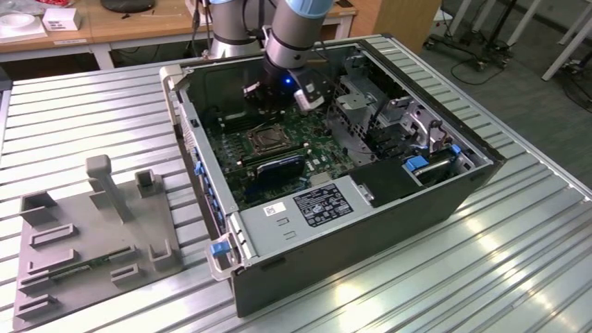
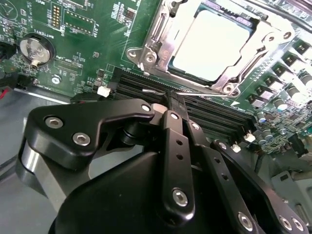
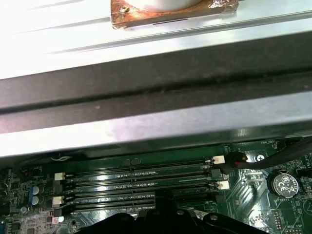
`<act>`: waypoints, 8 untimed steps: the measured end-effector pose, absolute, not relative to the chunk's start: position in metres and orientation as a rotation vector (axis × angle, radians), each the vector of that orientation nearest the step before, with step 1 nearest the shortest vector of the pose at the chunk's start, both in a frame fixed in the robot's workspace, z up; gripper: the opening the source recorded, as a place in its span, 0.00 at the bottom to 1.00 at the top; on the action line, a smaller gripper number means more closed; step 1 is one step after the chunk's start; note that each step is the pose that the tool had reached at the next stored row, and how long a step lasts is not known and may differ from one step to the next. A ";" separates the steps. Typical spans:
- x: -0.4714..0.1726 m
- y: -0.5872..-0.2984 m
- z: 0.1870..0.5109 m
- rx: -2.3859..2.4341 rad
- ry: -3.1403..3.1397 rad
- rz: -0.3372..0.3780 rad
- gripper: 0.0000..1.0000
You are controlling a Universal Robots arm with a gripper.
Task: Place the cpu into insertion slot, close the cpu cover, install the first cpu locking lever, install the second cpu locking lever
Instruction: 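Install the first cpu locking lever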
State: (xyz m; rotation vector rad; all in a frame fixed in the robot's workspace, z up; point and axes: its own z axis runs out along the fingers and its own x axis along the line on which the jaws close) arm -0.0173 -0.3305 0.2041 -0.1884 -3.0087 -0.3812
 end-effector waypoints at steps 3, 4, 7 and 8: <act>-0.020 -0.330 0.204 -0.189 -3.010 -0.382 0.11; -0.021 -0.330 0.204 -0.189 -3.010 -0.382 0.11; -0.022 -0.330 0.204 -0.189 -3.011 -0.382 0.11; -0.022 -0.330 0.204 -0.189 -3.011 -0.382 0.11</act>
